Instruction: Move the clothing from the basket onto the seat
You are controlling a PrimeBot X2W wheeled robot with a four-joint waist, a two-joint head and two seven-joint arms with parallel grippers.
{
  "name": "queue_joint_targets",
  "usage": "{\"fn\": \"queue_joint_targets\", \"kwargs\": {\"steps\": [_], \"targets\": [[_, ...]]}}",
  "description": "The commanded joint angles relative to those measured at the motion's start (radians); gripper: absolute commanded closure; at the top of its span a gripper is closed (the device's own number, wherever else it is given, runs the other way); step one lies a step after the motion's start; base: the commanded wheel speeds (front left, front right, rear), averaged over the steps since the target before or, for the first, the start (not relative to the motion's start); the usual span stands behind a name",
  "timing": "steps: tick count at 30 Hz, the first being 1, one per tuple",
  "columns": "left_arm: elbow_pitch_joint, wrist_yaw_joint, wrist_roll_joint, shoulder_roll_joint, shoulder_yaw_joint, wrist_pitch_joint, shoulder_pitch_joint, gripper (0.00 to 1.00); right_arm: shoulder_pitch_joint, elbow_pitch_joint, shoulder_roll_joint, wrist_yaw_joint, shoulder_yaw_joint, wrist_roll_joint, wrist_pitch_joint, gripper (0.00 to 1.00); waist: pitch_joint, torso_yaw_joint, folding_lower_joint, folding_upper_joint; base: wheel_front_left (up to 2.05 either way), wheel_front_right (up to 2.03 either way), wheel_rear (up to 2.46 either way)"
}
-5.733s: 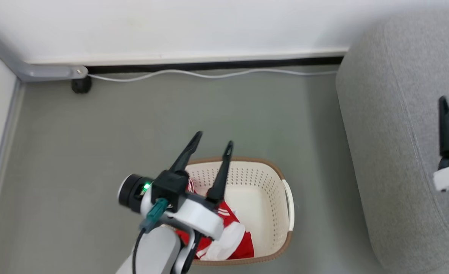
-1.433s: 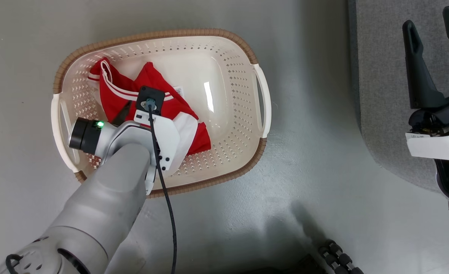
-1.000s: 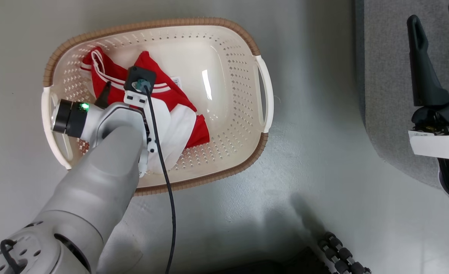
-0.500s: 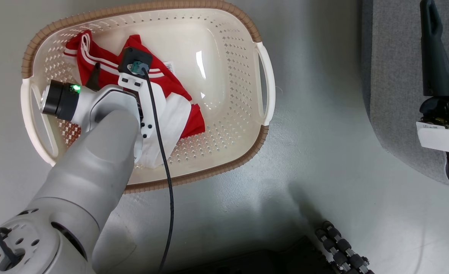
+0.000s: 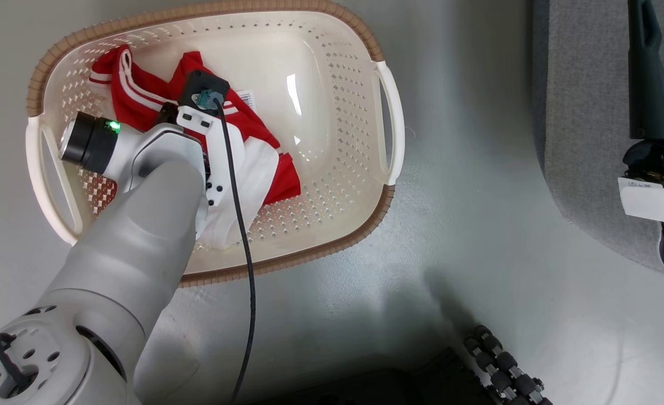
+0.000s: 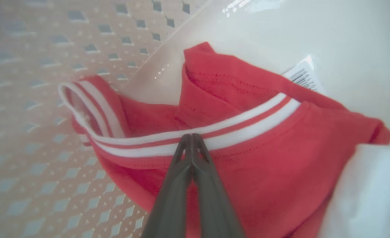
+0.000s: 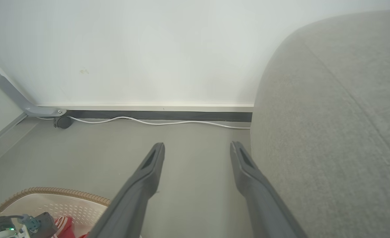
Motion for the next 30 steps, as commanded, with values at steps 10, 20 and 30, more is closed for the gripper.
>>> {"fn": "queue_joint_targets", "kwargs": {"steps": [10, 20, 30], "targets": [[-0.04, -0.035, -0.059, 0.004, 0.03, -0.168, 0.063, 1.0, 0.026, 0.031, -0.008, 0.0, -0.006, 0.005, -0.005, 0.0, -0.108, 0.001, 0.0, 0.0, 0.0, 0.0, 0.0], [-0.096, -0.058, -0.119, 0.004, 0.046, -0.359, 0.152, 1.0, 0.058, 0.074, -0.006, 0.0, 0.009, -0.01, -0.005, 0.0, -0.281, 0.032, 0.0, 0.0, 0.0, 0.0, 0.0], [-0.285, -0.006, -0.097, 0.004, 0.123, -0.401, 0.26, 0.69, 0.142, 0.14, -0.002, 0.0, 0.011, -0.033, -0.005, 0.0, -0.49, 0.078, 0.0, 0.0, 0.0, 0.0, 0.0]]}}
